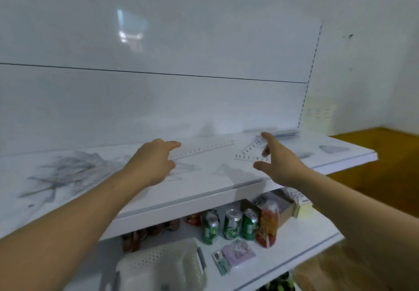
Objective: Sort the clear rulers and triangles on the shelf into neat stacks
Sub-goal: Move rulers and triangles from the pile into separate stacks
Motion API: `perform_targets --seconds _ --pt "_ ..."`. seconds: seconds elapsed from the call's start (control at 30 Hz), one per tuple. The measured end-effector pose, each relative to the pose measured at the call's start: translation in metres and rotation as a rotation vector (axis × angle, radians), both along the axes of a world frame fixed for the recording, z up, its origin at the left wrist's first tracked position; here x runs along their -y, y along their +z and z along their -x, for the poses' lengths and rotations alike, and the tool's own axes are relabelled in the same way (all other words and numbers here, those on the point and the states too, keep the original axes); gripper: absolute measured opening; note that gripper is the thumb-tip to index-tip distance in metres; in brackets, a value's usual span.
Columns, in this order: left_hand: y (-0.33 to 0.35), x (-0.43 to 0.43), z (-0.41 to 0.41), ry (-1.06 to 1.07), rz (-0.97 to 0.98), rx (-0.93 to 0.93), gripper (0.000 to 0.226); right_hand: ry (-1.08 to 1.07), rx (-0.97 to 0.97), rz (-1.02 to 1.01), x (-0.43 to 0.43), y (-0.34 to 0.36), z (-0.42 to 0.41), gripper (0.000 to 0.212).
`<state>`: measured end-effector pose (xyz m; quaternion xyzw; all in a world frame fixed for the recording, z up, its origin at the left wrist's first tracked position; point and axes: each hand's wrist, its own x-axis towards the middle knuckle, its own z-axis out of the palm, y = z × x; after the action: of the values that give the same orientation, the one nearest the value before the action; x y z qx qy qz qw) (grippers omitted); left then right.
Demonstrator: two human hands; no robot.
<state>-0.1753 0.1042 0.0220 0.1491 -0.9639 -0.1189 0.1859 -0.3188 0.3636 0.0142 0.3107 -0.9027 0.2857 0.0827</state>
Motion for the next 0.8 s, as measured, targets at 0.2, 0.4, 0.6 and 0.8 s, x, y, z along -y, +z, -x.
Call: perform_targets --seconds 0.2,0.4,0.6,0.8 --pt "-0.005 -0.103 0.083 -0.017 -0.096 0.031 0.054 -0.115 0.043 -0.013 -0.124 -0.015 0.052 0.070" --pt "-0.016 -0.152 0.136 0.020 -0.187 0.046 0.051 -0.109 0.072 0.021 -0.166 -0.028 0.102 0.067" --pt "-0.025 -0.156 0.186 0.031 -0.234 0.061 0.048 -0.039 0.068 0.076 -0.153 -0.040 0.151 0.060" --pt "-0.021 -0.146 0.251 0.024 -0.202 0.026 0.046 0.063 0.134 -0.015 -0.131 -0.033 0.214 0.057"
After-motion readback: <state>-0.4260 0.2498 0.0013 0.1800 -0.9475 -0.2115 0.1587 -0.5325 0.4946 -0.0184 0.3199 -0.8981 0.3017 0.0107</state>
